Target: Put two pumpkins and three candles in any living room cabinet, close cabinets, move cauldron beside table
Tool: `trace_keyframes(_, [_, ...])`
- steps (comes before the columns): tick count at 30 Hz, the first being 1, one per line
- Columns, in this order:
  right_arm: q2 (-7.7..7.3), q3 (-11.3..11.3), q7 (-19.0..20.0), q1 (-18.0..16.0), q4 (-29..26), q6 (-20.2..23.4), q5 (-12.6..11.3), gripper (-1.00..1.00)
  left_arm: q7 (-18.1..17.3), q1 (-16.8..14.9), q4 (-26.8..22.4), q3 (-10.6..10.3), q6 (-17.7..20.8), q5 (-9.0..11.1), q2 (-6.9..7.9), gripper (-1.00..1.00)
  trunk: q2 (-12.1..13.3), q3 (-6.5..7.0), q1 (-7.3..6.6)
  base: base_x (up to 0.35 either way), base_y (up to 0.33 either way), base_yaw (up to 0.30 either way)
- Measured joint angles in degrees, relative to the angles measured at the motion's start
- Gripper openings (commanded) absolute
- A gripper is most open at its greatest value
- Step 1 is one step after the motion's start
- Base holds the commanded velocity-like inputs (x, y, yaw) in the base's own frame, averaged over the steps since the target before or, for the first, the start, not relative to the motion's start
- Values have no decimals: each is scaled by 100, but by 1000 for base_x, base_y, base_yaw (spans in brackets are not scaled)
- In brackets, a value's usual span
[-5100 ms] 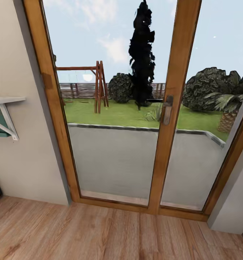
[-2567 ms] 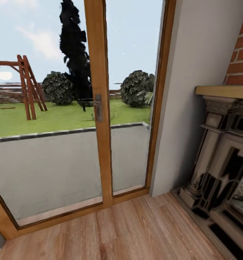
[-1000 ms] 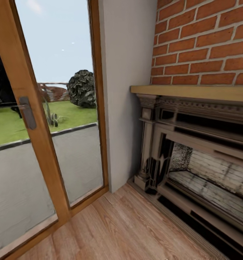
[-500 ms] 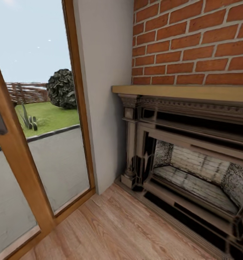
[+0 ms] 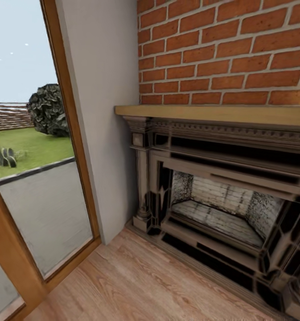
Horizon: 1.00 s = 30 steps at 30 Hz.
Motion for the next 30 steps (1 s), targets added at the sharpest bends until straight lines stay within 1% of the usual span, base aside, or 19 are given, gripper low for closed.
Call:
trace_keyframes(3, [0,8,4,0,0,-5,-168,100,-1,0,5,-6,-10,6,35,100,0,0,0,0,0,-291])
trace_keyframes(5, [0,9,5,0,0,-6,-200,100,-1,0,7,-4,-24,11,58,100,0,0,0,0,0,-291])
trace_keyframes(11, [-5,4,4,0,0,-7,-227,100,-1,0,40,-14,-236,16,53,100,0,0,0,0,0,-291])
trace_keyframes(30, [-9,2,4,0,0,-7,-304,100,-1,0,51,-16,-267,16,43,100,0,0,0,0,0,-291])
